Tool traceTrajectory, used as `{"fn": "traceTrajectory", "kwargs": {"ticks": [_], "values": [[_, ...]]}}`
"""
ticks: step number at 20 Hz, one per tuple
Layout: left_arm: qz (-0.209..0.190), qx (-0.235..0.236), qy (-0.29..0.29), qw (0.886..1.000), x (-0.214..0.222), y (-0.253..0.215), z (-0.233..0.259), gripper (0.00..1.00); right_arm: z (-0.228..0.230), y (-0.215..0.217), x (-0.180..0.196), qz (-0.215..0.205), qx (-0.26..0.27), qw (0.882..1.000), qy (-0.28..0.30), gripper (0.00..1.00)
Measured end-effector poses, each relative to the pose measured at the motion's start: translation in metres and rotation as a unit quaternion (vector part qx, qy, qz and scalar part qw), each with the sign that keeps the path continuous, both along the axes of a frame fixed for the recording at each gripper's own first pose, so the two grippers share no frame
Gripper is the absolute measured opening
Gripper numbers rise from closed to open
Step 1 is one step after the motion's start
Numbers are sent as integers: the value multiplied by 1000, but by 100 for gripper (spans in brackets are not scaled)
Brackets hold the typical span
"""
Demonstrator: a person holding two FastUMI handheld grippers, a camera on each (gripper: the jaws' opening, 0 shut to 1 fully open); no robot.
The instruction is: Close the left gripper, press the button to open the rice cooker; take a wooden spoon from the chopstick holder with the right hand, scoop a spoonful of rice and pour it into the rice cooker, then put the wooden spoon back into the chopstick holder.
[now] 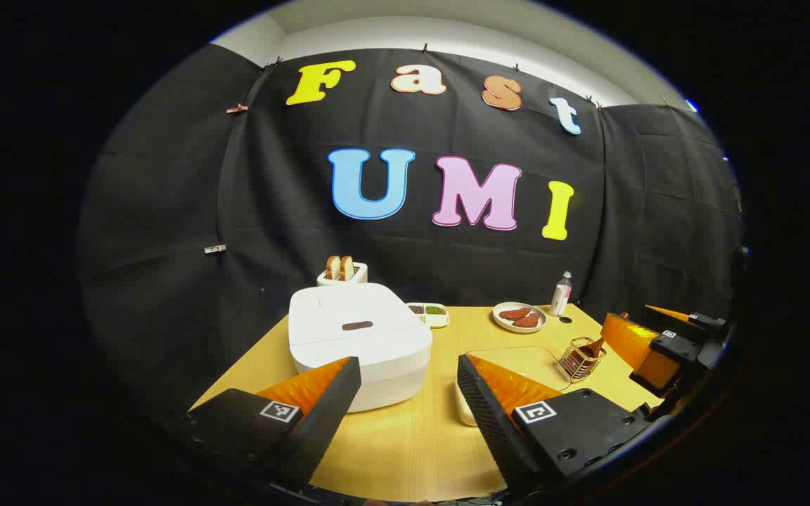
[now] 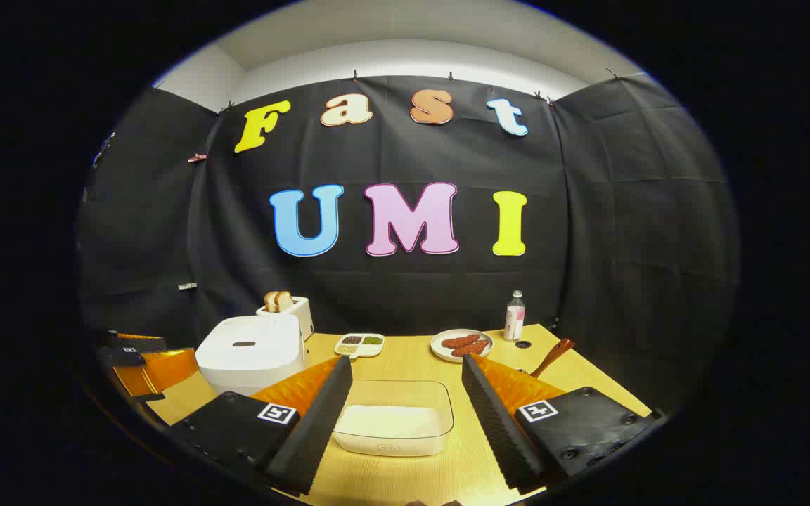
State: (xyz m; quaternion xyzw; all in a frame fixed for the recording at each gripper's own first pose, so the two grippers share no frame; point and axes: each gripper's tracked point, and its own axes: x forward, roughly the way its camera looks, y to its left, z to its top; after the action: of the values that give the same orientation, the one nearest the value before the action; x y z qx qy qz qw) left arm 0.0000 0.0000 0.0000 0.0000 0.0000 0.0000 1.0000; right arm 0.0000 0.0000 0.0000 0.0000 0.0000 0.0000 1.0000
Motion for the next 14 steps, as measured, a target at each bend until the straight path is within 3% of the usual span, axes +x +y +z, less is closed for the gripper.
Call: {"fn": "traceTrajectory", "kwargs": {"ticks": [14], "values": [[-12,19,-10,1000,11,-8,7,96,-5,-28,6,-33,7,999,8,99]]}}
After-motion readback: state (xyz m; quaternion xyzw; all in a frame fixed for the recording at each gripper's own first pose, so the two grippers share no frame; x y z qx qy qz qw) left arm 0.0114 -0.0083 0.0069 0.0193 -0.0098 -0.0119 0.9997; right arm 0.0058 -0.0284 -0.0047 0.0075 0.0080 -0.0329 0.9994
